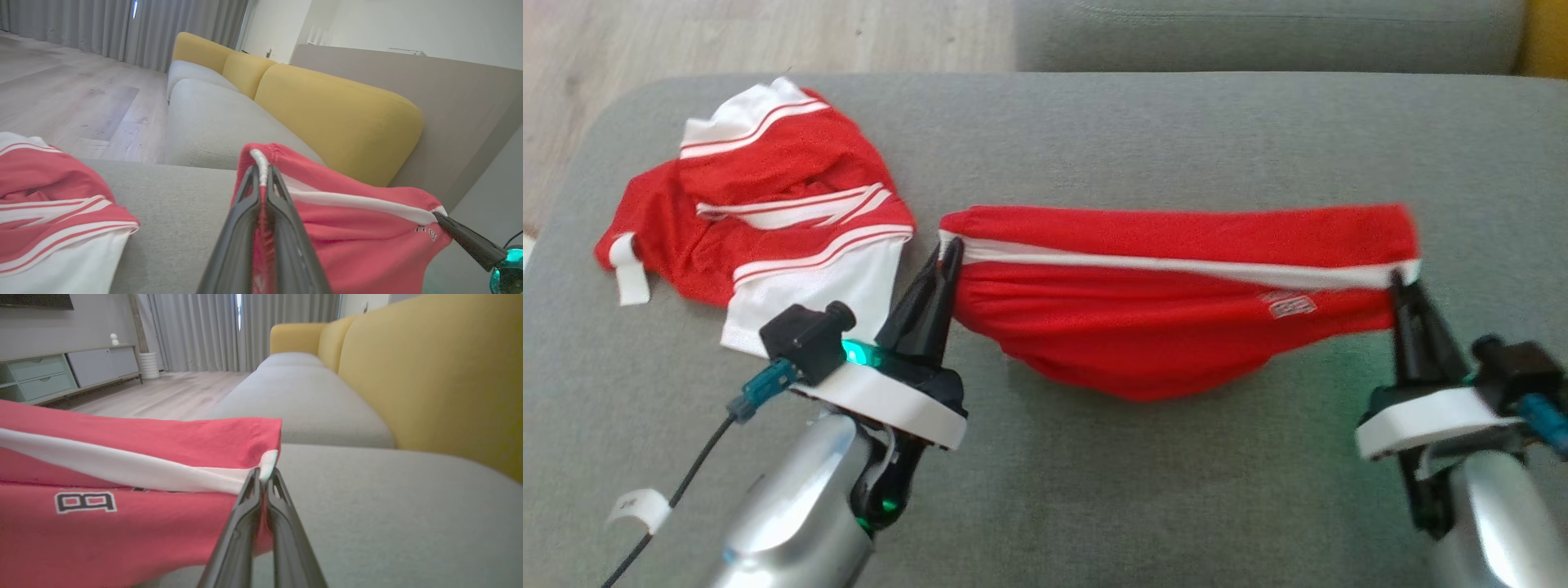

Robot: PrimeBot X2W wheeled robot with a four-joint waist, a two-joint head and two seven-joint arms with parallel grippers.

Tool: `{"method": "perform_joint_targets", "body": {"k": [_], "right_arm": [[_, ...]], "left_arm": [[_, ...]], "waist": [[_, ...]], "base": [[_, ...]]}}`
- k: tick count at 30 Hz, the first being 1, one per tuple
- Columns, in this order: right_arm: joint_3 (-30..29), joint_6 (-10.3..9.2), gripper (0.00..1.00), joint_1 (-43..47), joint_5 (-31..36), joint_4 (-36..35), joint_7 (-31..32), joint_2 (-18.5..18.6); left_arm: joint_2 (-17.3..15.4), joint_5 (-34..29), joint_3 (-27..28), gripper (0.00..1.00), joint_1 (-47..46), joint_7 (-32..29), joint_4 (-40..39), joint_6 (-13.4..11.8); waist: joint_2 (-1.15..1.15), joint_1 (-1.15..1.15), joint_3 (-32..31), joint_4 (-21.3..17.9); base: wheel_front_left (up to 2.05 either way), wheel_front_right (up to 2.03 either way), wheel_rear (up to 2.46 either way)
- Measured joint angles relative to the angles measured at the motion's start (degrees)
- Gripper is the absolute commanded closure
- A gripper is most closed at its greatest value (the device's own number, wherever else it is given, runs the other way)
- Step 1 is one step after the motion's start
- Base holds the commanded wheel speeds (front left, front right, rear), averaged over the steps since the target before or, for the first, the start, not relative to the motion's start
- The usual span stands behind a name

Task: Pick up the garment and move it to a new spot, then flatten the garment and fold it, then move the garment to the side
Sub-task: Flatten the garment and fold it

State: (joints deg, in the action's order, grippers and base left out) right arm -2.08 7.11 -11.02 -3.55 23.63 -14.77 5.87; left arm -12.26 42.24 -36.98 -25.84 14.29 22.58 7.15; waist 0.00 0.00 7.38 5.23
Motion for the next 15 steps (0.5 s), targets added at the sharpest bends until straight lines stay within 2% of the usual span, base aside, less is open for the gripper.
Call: {"method": "perform_joint_targets", "body": {"k": [6, 7, 8, 15], "right_arm": [[-0.89, 0.00, 1.00, 3.52, -0.23, -3.47, 1.51, 1.29], [-0.80, 0.00, 0.39, 5.11, -1.03, -3.69, 2.34, 1.30], [-0.92, 0.00, 0.00, 6.48, -2.65, -3.80, 2.71, 1.07], [-0.40, 0.00, 0.00, 10.18, -9.24, -6.70, 4.50, 0.63]], "left_arm": [[0.04, 3.34, -2.87, 1.00, 0.48, -0.69, -2.29, 0.42], [-0.03, 3.64, -3.50, 1.00, 0.94, -0.69, -2.53, 0.43], [-0.03, 3.71, -3.91, 1.00, 1.66, -0.69, -2.61, 0.43], [0.10, 4.00, -4.54, 1.00, 7.44, -0.51, -1.66, 0.42]], "waist": [[0.00, 0.00, -0.60, -2.57], [0.00, 0.00, -0.48, -3.03], [0.00, 0.00, -0.28, -3.46], [0.00, 0.00, 2.09, -4.59]], "base": [[0.00, 0.00, 0.00], [0.00, 0.00, 0.00], [0.00, 0.00, 0.00], [0.00, 0.00, 0.00]]}}
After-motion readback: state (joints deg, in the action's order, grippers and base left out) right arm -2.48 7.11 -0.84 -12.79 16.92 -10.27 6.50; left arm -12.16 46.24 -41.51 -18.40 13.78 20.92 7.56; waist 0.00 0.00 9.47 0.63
